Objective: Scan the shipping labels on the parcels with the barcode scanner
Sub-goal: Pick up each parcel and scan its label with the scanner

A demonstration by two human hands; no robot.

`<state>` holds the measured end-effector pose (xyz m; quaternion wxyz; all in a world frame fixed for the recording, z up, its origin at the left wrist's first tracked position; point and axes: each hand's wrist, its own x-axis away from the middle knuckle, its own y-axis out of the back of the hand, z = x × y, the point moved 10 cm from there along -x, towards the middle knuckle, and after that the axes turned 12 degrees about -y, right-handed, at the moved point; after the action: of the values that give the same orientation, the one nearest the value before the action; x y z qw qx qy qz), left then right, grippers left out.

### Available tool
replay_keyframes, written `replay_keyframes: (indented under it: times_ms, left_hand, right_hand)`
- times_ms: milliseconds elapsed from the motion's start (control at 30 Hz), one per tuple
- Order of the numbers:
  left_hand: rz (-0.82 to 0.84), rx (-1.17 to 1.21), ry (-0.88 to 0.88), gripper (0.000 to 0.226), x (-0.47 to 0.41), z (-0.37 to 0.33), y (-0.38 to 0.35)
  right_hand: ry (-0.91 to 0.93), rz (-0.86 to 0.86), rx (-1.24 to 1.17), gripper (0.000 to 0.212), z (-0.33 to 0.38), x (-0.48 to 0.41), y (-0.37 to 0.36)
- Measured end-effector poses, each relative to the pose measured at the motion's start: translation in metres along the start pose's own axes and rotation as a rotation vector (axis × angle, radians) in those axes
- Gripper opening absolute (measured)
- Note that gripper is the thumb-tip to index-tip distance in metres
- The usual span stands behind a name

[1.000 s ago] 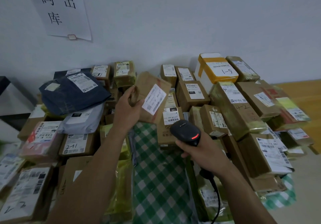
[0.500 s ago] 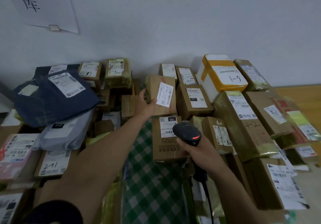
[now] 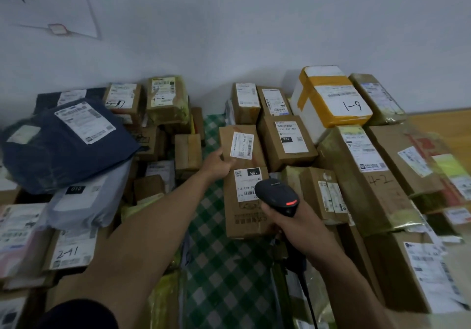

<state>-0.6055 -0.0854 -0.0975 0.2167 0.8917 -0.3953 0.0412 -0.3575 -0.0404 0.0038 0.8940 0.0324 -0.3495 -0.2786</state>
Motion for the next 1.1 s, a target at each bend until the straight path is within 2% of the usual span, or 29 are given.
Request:
replay_keyframes:
  times_ms: [100, 200, 333, 467, 567, 667, 800, 933, 1100]
  left_hand:
    - [-0.073, 0.010, -0.022, 0.041, 0.023, 0.010, 0.011]
    - [-0.201, -0.149, -0.057, 0.047, 0.038, 0.025, 0.041]
    - [-0.302, -0.370, -0.065, 0.034, 0.039, 0.028, 0.078]
    - [-0.197, -0.498, 0.018, 0.064, 0.022, 0.037, 0.079]
    - [-0.058, -0.516, 0.123, 0.068, 0.005, 0.050, 0.068]
    - [-0.007, -0.541, 0.212, 0.068, -0.006, 0.067, 0.066]
    - [-0.084, -0.484, 0.234, 0.065, -0.004, 0.076, 0.075]
    - [-0.149, -0.398, 0.244, 0.074, 0.010, 0.067, 0.078]
    - [-0.288, -0.325, 0.099, 0.062, 0.050, 0.027, 0.087]
  right_hand:
    - [-0.002, 0.000, -0.031, 0.032, -0.005, 0.006, -0.007]
    - [0.001, 0.032, -0.036, 0.036, -0.003, 0.006, -0.019]
    - [-0.009, 0.070, -0.032, 0.034, 0.006, -0.005, -0.033]
    - [-0.053, 0.057, -0.057, 0.037, 0.002, -0.023, -0.038]
    - [-0.077, 0.066, -0.046, 0.032, 0.002, -0.033, -0.038]
    - [-0.091, 0.081, -0.005, 0.026, 0.002, -0.041, -0.037]
    - [-0.099, 0.068, -0.009, 0.027, 0.000, -0.045, -0.035]
    - [-0.070, 0.060, -0.018, 0.029, 0.000, -0.037, -0.030]
    - [-0.022, 0.054, -0.039, 0.031, 0.003, -0.004, -0.022]
